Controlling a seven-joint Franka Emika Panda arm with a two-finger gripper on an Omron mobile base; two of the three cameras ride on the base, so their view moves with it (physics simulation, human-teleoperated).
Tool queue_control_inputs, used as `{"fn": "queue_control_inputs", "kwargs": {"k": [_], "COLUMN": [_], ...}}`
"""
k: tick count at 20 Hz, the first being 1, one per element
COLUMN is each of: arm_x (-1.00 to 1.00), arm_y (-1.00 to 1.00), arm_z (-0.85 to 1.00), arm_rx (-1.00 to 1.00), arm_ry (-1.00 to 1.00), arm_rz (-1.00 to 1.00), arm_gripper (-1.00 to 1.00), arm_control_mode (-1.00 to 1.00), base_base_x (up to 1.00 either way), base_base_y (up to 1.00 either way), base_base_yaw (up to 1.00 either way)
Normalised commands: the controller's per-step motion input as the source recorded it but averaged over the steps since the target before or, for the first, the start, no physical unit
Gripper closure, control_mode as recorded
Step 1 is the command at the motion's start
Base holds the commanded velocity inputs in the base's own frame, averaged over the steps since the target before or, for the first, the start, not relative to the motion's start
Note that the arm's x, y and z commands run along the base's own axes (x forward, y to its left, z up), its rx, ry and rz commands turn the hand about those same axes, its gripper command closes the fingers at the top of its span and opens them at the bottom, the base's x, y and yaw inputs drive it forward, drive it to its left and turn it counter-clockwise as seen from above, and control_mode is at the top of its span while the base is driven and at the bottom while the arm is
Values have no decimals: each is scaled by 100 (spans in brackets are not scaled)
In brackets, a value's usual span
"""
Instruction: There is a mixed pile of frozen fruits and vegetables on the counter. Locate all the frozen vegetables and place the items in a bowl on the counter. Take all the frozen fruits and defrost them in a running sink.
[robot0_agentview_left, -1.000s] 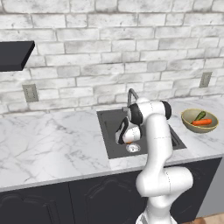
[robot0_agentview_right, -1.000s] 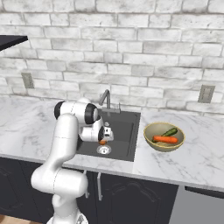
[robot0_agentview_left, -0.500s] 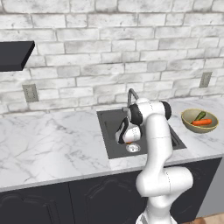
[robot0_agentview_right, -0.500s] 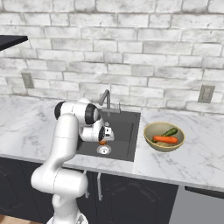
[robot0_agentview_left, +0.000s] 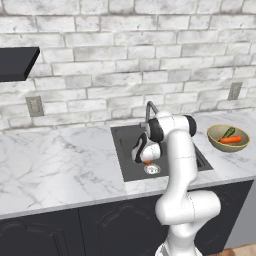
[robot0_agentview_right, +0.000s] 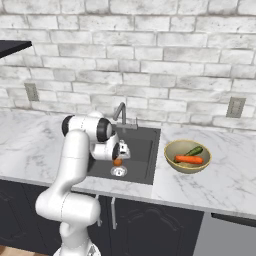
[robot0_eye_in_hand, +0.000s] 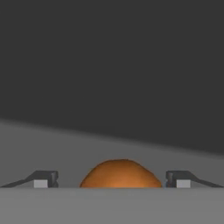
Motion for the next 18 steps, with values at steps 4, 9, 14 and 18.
{"fn": "queue_control_inputs", "kwargs": {"k": [4,9,14,18], "arm_x": [-25,-21,-15,-9], "arm_y": [-3,0,0,0], "arm_z": [27,34,31,26], "arm_rx": [3,3,1,0], "arm_ry": [-4,-3,-5,-5], "arm_rz": [0,0,0,0], "arm_gripper": [-100,-100,-100,-100], "arm_control_mode": [-100,-100,-100,-100], "base_base_x": [0,0,0,0], "base_base_y": [0,0,0,0], "base_base_yaw": [0,0,0,0]}}
